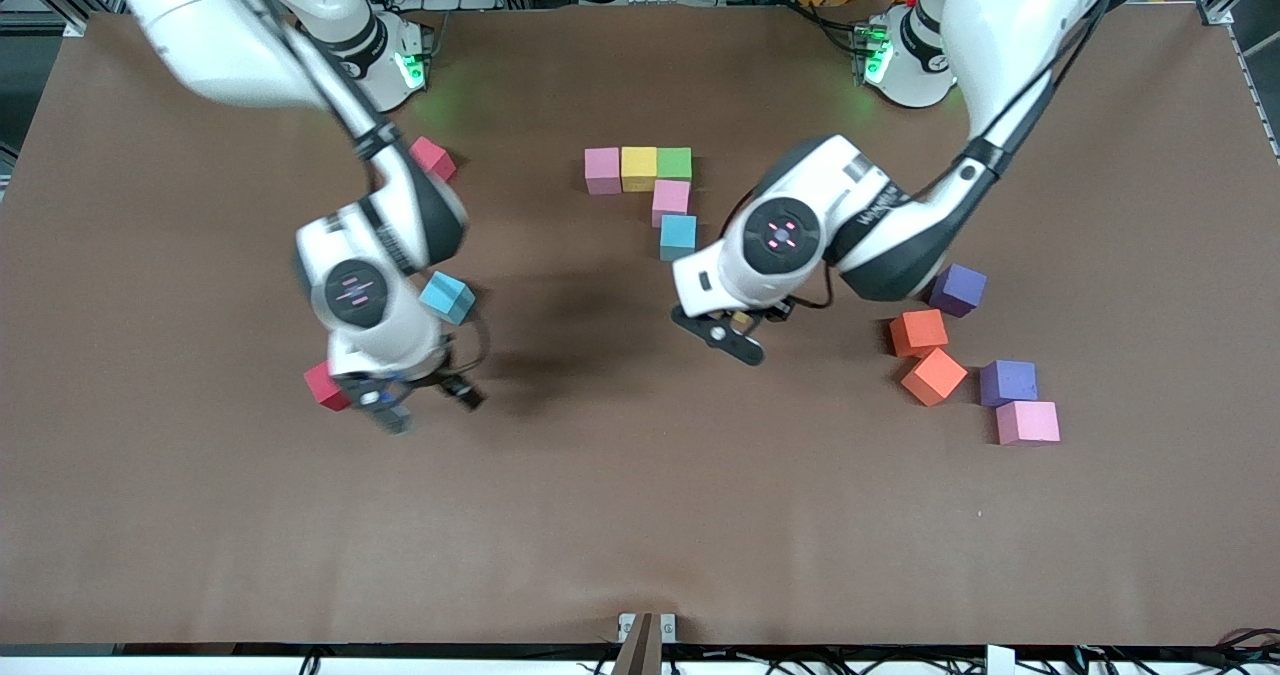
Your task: Form number 2 with 11 blocks
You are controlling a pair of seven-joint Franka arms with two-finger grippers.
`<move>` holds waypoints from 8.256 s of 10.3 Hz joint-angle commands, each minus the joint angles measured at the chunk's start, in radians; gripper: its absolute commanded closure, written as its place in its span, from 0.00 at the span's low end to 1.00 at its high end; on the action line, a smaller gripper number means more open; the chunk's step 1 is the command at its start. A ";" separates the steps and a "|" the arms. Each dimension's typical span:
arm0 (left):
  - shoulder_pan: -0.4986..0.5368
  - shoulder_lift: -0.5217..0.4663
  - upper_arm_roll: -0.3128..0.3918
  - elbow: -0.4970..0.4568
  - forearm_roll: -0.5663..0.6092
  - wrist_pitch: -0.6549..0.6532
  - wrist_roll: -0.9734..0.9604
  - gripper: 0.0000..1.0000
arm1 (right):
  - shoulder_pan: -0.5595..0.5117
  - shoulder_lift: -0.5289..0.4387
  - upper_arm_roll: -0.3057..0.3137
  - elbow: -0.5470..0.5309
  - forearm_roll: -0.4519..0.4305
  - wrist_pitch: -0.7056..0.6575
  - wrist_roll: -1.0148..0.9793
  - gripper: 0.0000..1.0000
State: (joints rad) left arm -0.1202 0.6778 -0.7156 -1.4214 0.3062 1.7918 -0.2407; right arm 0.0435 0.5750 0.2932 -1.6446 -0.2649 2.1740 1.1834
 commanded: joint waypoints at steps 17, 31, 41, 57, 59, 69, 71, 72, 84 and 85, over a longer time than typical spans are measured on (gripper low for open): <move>-0.530 0.147 0.262 -0.002 0.085 0.317 0.613 0.76 | -0.333 -0.058 0.034 -0.307 0.090 0.250 -0.005 0.00; -0.575 0.152 0.265 -0.028 0.103 0.189 0.650 0.75 | -0.341 -0.023 0.026 -0.299 0.032 0.266 -0.088 0.00; -0.656 0.160 0.352 -0.030 0.103 0.176 0.646 0.74 | -0.350 0.008 0.024 -0.290 0.006 0.297 -0.082 1.00; -0.667 0.160 0.370 -0.030 0.122 0.152 0.646 0.71 | -0.146 -0.066 0.104 -0.261 0.022 0.147 0.238 1.00; -0.665 0.158 0.370 -0.028 0.120 0.152 0.632 0.36 | -0.146 -0.078 0.144 -0.264 0.022 0.129 0.298 1.00; -0.659 0.126 0.366 -0.014 0.053 0.152 0.627 0.00 | -0.143 -0.133 0.260 -0.317 0.072 0.093 0.459 1.00; -0.651 0.100 0.364 -0.016 0.048 0.152 0.606 0.00 | -0.143 -0.133 0.276 -0.326 0.072 0.093 0.482 1.00; -0.636 0.083 0.364 -0.016 0.048 0.150 0.607 0.00 | -0.143 -0.133 0.279 -0.333 0.070 0.093 0.486 1.00; -0.023 -0.127 0.369 -0.014 -0.062 0.070 0.561 0.00 | -0.008 -0.121 0.281 -0.366 0.070 0.157 0.769 1.00; 0.011 -0.120 0.369 -0.013 -0.064 0.072 0.508 0.00 | 0.019 -0.115 0.279 -0.379 0.070 0.182 0.845 1.00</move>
State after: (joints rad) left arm -0.1343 0.5652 -0.3380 -1.4193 0.2637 1.8732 0.3412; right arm 0.0353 0.4752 0.5770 -1.9837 -0.2066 2.3161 1.9405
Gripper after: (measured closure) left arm 0.000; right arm 0.392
